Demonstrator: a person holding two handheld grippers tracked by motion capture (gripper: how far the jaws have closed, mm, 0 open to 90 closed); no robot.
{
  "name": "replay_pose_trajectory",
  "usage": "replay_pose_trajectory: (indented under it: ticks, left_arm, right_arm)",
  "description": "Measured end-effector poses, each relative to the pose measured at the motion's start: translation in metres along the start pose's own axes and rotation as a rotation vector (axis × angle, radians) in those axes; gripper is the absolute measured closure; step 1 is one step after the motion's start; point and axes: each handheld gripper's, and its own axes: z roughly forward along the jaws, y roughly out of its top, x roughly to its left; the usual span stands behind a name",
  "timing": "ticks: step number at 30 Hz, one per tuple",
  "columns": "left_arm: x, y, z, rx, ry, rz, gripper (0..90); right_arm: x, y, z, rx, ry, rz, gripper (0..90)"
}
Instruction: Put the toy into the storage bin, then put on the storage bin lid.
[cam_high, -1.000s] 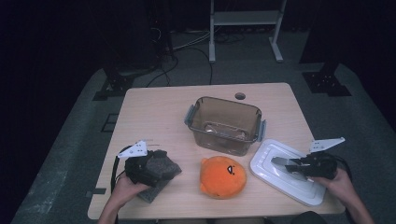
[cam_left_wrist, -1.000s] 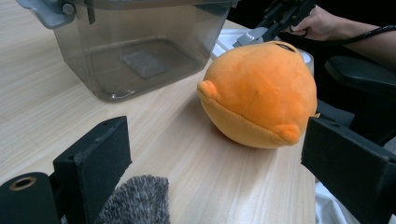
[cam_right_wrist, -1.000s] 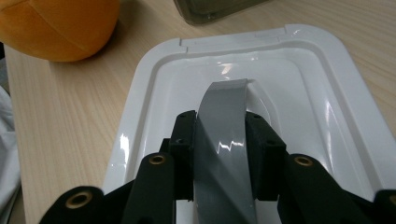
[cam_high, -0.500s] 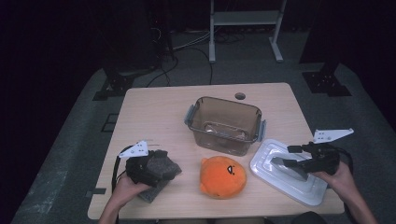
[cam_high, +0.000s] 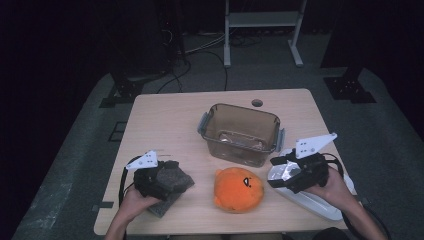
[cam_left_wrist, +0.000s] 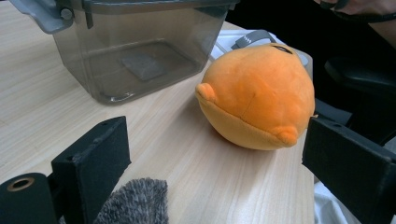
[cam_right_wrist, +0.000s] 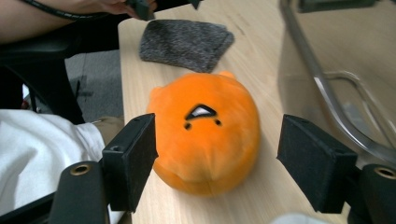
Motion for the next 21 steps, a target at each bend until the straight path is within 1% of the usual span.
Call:
replay_pose_trajectory:
  ticks: [3,6,10,15,21]
  left_arm:
    - [0.001,-0.001,0.000,0.013,0.004,0.006,6.7]
    - [0.002,0.001,-0.001,0.000,0.006,0.000,6.7]
    - [0.002,0.000,-0.001,0.004,0.005,0.001,6.7]
    - [0.003,0.001,-0.003,-0.006,0.006,0.000,6.7]
    - [0.003,0.000,-0.001,-0.001,0.003,-0.001,6.7]
  right_arm:
    - [0.004,0.007,0.009,0.010,0.024,-0.011,26.2]
    - [0.005,0.011,0.016,0.022,0.023,-0.014,24.5]
    - [0.006,0.013,0.022,0.027,0.030,-0.024,24.5]
    - [0.006,0.016,0.031,0.029,0.046,-0.022,23.9]
    - [0.006,0.018,0.042,0.047,0.056,-0.026,22.6]
